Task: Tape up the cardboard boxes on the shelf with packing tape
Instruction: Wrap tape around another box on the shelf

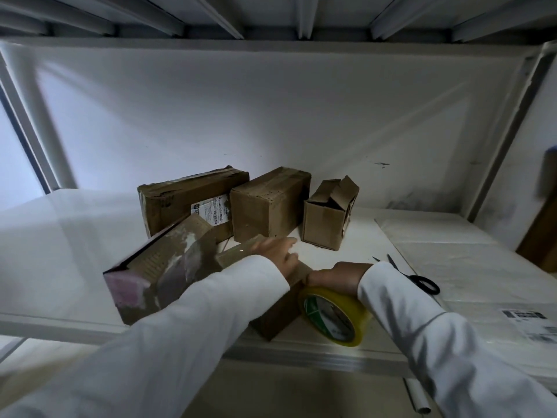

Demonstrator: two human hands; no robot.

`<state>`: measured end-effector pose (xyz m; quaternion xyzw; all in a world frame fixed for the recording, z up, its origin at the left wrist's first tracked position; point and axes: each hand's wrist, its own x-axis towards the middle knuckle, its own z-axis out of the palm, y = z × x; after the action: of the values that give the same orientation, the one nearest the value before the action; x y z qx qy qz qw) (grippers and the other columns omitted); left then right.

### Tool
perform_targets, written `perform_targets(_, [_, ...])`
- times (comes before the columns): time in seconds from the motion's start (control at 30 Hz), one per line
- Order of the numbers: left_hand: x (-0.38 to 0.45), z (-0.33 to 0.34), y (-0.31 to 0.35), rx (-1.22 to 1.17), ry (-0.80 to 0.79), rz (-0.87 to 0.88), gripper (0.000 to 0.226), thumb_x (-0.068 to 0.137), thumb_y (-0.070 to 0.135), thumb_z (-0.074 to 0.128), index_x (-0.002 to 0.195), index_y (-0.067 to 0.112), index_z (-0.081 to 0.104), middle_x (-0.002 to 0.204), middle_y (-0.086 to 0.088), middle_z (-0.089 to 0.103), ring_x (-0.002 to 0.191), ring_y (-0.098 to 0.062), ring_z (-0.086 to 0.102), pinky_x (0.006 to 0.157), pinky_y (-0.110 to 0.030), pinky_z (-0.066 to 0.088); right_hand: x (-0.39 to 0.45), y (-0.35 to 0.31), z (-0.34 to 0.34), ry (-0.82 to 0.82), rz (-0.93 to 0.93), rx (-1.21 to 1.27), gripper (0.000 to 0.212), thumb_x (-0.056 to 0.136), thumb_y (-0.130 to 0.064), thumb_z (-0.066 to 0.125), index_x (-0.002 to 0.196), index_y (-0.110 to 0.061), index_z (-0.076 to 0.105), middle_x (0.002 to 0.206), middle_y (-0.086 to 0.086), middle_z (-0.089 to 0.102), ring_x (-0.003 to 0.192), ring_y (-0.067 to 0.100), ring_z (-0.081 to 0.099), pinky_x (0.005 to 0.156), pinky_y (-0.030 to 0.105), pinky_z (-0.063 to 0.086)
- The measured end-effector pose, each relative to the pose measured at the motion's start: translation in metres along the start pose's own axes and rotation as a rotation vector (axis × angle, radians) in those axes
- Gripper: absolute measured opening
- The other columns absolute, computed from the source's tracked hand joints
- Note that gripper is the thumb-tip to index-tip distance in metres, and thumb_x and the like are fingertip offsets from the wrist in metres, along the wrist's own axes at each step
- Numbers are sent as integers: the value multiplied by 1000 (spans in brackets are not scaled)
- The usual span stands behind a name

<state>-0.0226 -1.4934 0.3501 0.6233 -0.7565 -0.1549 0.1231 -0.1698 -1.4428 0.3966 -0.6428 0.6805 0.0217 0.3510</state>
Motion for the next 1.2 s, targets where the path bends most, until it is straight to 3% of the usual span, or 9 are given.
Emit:
perform_targets(0.1, [5,-15,-14,44,-16,-174,58,95,54,36,143,20,33,152,-6,28,141,-27,22,115,-52,15,1,3,0,3,9,34,57,87,-58,48,127,-16,50,108,7,54,96,23,52,85,30,40])
perform_targets(0.23, [5,-26,-13,215,4,-322,49,99,44,36,142,20,31,151,-8,28,140,-30,23,115,-49,13,3,4,1,16,13,55,57,87,-58,48,126,-16,49,112,9,54,97,23,52,86,31,39])
perform_targets(0.37, [8,-17,2,376,110,-195,55,94,31,47,143,18,25,147,-10,32,137,-30,27,114,-51,18,5,2,1,25,17,63,55,88,-57,48,125,-16,49,113,9,54,99,25,52,87,32,39])
perform_targets(0.5, [-3,-2,30,78,-56,-97,78,92,26,55,152,21,5,155,-12,17,143,-33,14,114,-50,18,5,3,2,57,-41,116,37,90,-48,51,115,-20,50,103,6,50,92,21,49,84,29,36])
perform_targets(0.63, [-4,6,20,113,23,-73,58,99,29,41,149,17,16,152,-10,29,141,-29,22,114,-50,19,4,3,3,43,3,124,40,89,-54,49,108,-19,46,105,7,51,93,23,50,89,32,38])
perform_targets(0.8, [4,-10,10,285,93,-177,55,98,46,36,143,15,27,147,-10,34,137,-29,28,113,-51,19,7,2,2,34,38,122,49,90,-53,46,121,-16,48,107,8,52,95,24,51,87,32,39])
perform_targets(0.97, [0,-5,24,448,101,-91,57,96,32,45,146,15,23,149,-12,28,140,-30,23,116,-53,12,10,3,1,28,21,136,40,90,-51,49,112,-18,46,107,8,51,95,24,51,90,33,39])
perform_targets(1.1, [-9,9,32,234,0,-31,59,99,31,39,151,17,14,155,-9,21,143,-29,16,116,-48,16,11,4,-1,14,14,161,41,89,-49,51,117,-20,48,100,6,54,88,22,52,86,33,39])
perform_targets(1.2, [-10,4,22,240,55,-82,57,99,42,36,148,18,22,152,-9,30,139,-28,26,114,-49,18,12,5,-1,-5,32,184,38,89,-50,51,112,-20,46,100,7,53,89,23,52,86,34,40])
